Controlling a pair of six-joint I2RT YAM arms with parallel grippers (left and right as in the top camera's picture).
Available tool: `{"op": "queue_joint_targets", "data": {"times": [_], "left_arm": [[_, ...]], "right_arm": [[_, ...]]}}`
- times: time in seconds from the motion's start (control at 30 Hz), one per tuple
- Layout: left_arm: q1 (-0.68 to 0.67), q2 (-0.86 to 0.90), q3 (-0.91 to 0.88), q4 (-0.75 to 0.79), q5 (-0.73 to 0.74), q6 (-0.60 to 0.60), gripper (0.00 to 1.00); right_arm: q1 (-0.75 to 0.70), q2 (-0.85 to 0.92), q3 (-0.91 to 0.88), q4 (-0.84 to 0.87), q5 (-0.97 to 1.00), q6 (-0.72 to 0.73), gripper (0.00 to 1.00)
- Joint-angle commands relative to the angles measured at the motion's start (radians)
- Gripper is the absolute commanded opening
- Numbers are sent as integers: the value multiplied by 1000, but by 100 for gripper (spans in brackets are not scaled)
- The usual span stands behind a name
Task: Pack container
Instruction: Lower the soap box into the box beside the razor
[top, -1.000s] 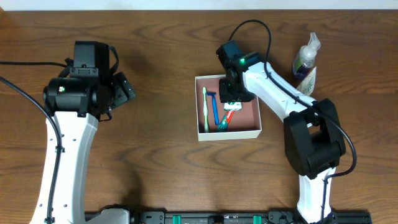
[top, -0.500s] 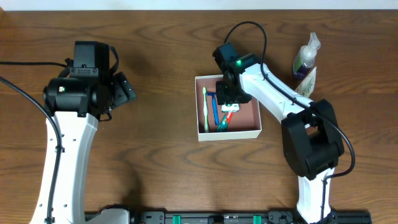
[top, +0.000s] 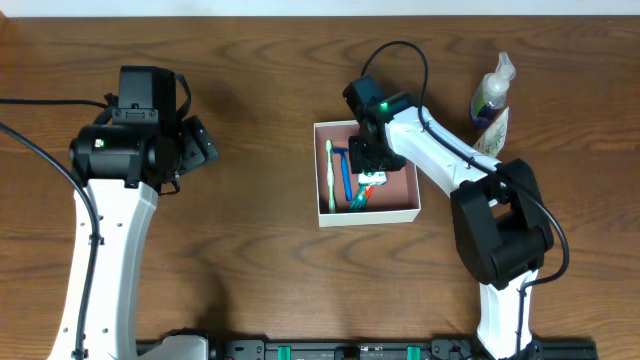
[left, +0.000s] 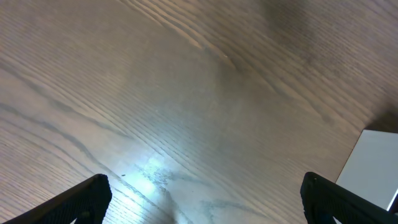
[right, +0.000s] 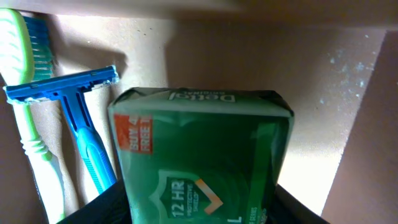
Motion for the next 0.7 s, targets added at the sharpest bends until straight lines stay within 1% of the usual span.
{"op": "queue_joint_targets", "data": {"times": [0.0,0.17,0.67], "left_arm": [[4,3,1,-3,-5,-16,98],[4,3,1,-3,-5,-16,98],[4,3,1,-3,-5,-16,98]], "right_arm": [[10,6,-12,5,-22,-6,57],[16,6,-12,13,-22,-6,63],[11,5,-9,20,-21,-6,63]]}}
